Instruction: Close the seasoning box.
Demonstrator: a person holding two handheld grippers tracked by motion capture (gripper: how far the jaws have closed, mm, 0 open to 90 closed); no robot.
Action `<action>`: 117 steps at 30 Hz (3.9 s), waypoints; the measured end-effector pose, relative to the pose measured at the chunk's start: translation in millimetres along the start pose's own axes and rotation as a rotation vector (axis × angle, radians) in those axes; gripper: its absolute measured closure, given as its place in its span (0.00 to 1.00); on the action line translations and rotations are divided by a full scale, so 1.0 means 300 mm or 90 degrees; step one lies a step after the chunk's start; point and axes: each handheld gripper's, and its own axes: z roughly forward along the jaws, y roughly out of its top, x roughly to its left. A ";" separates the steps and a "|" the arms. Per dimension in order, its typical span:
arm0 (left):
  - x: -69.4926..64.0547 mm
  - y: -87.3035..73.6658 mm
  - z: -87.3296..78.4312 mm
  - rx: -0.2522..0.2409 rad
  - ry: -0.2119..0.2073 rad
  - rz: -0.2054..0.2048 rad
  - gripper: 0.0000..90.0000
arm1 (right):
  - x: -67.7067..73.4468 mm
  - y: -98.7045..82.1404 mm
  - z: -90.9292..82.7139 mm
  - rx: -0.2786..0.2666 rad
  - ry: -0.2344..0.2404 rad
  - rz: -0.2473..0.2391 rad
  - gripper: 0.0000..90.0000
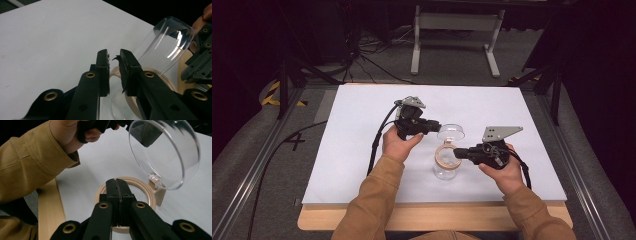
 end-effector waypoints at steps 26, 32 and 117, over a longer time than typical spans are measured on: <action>-0.003 -0.007 -0.035 0.012 0.006 0.010 0.82 | 0.022 0.003 0.011 0.059 0.039 -0.009 1.00; 0.000 -0.011 -0.036 0.024 0.005 0.009 0.82 | 0.027 0.000 0.020 0.090 0.045 -0.010 1.00; 0.155 -0.275 -0.118 0.068 0.185 -0.068 0.71 | -0.479 -0.229 -0.100 0.139 -0.265 0.105 0.62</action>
